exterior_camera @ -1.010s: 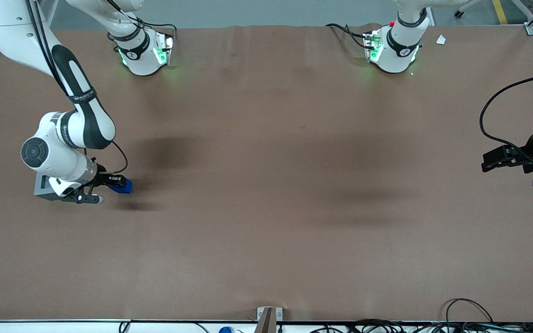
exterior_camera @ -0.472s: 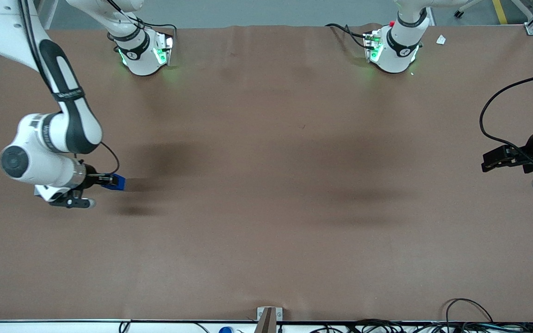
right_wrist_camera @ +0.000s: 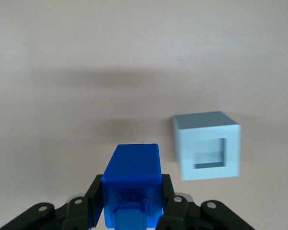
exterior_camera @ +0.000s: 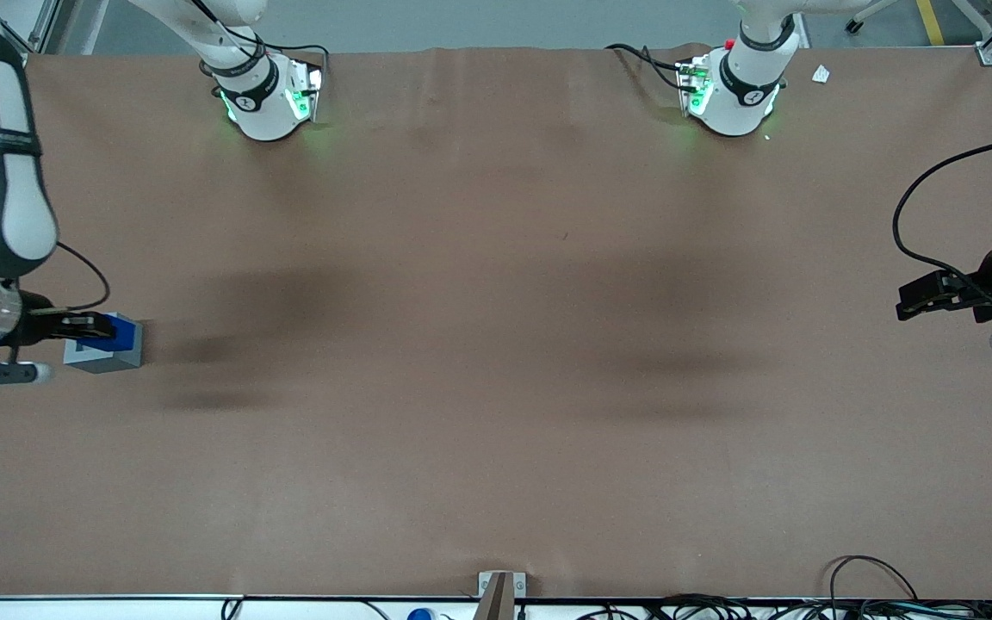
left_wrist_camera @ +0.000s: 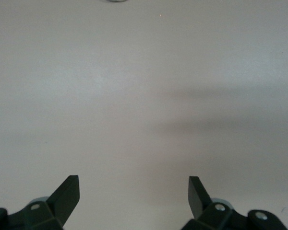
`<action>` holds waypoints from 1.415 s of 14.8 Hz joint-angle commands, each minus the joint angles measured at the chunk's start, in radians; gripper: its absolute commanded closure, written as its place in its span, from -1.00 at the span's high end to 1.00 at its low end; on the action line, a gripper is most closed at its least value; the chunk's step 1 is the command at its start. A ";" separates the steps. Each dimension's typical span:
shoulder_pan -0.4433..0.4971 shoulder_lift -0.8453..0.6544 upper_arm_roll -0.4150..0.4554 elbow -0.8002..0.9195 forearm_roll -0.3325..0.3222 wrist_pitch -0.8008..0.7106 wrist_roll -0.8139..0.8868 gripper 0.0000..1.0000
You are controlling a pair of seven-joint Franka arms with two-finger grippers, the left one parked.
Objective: Insert blue part into gray base with right arm
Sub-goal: 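Carry the blue block over the gray base's hole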
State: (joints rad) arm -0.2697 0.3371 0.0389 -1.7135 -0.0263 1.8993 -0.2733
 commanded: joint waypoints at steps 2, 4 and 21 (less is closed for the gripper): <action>-0.080 0.017 0.015 -0.001 -0.020 0.041 -0.093 -0.99; -0.111 0.040 0.016 -0.006 -0.020 0.072 -0.148 -0.99; -0.178 0.114 0.015 -0.015 -0.017 0.110 -0.168 -0.98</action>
State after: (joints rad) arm -0.4276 0.4614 0.0371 -1.7194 -0.0278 2.0172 -0.4583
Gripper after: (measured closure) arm 0.493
